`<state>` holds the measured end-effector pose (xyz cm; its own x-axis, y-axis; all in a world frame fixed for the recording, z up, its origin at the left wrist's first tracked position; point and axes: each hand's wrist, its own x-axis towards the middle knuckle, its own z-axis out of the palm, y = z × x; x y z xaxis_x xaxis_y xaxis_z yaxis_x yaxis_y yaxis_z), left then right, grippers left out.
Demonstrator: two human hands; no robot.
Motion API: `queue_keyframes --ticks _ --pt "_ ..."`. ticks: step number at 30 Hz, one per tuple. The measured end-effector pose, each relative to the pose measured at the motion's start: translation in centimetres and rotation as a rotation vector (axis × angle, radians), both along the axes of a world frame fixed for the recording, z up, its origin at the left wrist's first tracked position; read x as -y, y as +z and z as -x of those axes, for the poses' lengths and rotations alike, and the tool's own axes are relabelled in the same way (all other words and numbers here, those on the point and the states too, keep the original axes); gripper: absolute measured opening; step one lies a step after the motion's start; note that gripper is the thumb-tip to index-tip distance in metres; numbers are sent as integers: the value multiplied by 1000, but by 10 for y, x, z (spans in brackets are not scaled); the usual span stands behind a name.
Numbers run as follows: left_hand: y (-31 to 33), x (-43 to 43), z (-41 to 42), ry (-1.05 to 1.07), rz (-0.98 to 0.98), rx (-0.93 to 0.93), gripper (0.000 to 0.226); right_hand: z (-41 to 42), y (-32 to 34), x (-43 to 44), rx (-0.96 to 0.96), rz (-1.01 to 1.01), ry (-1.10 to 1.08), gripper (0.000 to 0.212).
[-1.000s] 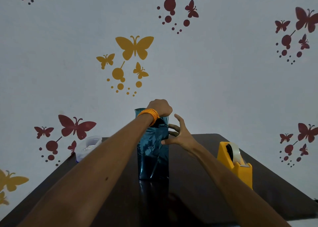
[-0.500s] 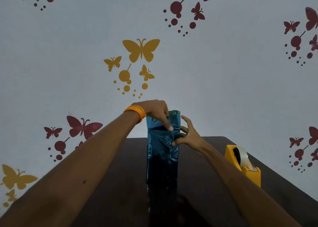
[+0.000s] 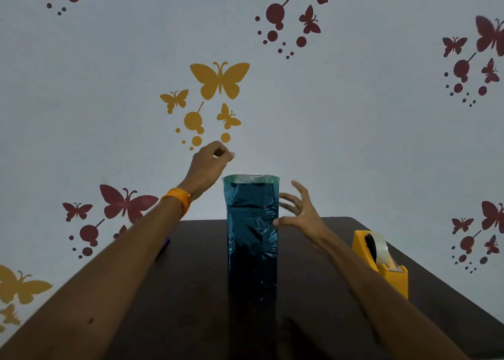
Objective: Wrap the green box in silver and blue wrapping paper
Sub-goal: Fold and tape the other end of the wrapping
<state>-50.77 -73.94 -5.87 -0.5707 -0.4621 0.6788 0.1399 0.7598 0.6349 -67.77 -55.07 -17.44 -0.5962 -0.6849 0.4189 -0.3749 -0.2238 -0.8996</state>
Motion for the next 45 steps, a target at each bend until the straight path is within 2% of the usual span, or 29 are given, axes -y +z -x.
queue_keyframes --ticks 3,5,9,16,17,20,21,24,26,29,31,33,34,36,38,39,41,43,45 --pt "-34 11 -5 36 -289 -27 22 -4 0 -9 75 173 -134 69" --pt "-55 12 -4 24 -432 40 31 -7 2 -10 98 212 -170 63" --pt "-83 -3 -2 -113 -688 134 53 -15 3 -4 68 149 -137 61" --pt "-82 -9 -2 -192 -771 145 62 -26 20 0 45 135 -111 48" --pt "-81 -10 -1 -188 -753 155 63 -30 24 0 31 115 -97 51" --pt "-81 -10 0 -155 -695 195 66 -29 32 5 -13 45 -93 81" --pt "-82 -9 0 -158 -698 196 67 -30 35 7 -27 23 -98 79" --pt "-77 -11 -6 -206 -740 192 66 -29 40 13 -76 -27 -96 57" --pt "-75 -12 -9 -214 -729 229 65 -28 41 17 -139 -73 -110 52" --pt "-74 -9 -7 -76 -629 195 58 -32 42 18 -167 -122 -70 55" --pt "-67 -8 -7 81 -414 20 46 -31 44 19 -175 -143 -83 57" --pt "-52 -15 -13 52 -126 -104 31 -29 45 20 -150 -159 -93 54" --pt "-43 -20 -16 -39 23 -66 26 -29 47 20 -130 -171 -93 53" --pt "-27 -33 -22 -150 301 211 29 -29 47 20 -105 -195 -85 55" --pt "-19 -41 -20 -61 625 450 46 -29 48 19 -98 -194 -89 56" --pt "-17 -43 -17 18 748 487 49 -29 48 19 -96 -196 -92 55" --pt "-16 -47 -15 91 804 432 40 -30 49 18 -103 -201 -89 55" --pt "-20 -47 -18 32 700 390 23 -29 50 18 -107 -191 -74 56" --pt "-24 -47 -22 -36 627 377 19 -30 50 18 -105 -178 -50 56"
